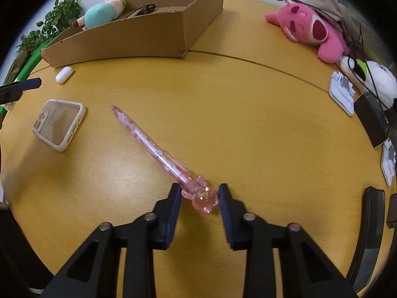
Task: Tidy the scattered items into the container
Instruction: 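Close the right gripper on the pink pen's bulb end and lift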
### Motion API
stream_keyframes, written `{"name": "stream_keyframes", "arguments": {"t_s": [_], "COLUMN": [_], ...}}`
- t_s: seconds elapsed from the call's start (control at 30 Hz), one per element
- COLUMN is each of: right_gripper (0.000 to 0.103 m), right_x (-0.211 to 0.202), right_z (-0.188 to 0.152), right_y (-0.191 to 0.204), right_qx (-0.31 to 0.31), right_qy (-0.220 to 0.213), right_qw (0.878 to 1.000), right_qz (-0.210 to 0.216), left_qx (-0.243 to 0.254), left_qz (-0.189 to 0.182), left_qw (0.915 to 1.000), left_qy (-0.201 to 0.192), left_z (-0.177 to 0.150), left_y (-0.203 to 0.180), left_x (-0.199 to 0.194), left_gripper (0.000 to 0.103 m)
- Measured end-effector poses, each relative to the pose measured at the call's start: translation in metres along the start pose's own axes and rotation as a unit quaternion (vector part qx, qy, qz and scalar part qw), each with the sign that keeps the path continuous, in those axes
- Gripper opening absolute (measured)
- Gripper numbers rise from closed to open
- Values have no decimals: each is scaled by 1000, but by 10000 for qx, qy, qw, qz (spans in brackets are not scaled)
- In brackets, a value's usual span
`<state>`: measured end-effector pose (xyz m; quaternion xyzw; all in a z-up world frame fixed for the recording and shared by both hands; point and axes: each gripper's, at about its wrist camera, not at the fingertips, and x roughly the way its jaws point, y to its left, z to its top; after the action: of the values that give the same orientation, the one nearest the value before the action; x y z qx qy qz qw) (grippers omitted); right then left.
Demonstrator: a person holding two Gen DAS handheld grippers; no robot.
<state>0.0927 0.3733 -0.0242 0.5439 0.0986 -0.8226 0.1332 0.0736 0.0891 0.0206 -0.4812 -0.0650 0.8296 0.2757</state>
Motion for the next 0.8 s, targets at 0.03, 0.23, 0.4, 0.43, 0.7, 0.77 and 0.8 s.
{"name": "stream_keyframes", "arguments": {"t_s": [0.03,0.23,0.4,0.43,0.7,0.77,0.8], "right_gripper": [28,28,26,26,26,26,26], "right_x": [0,-1,-6,-6,-2,-1,-1], "right_z": [-1,-5,-11,-14,-31,-30,-30], "right_y": [4,37,29,26,18,24,28], "right_qx": [42,618,1844,2075,2992,2919,2863], "right_qy": [13,-20,-438,-519,-925,-943,-943], "right_qw": [10000,9979,9814,9757,9382,9369,9375], "right_qz": [-37,-196,298,472,1473,1676,1740], "left_qx": [-26,-185,-261,-246,-513,-567,-556], "left_qz": [-14,-316,-730,-810,-990,-971,-932], "left_qw": [10000,9982,9930,9919,9797,9794,9800], "left_qy": [12,467,891,950,1668,1680,1668], "left_z": [1,6,15,18,31,32,32], "left_y": [0,-11,-35,-41,-67,-69,-69], "left_x": [1,24,46,51,116,125,127], "left_gripper": [101,99,97,97,72,57,48]}}
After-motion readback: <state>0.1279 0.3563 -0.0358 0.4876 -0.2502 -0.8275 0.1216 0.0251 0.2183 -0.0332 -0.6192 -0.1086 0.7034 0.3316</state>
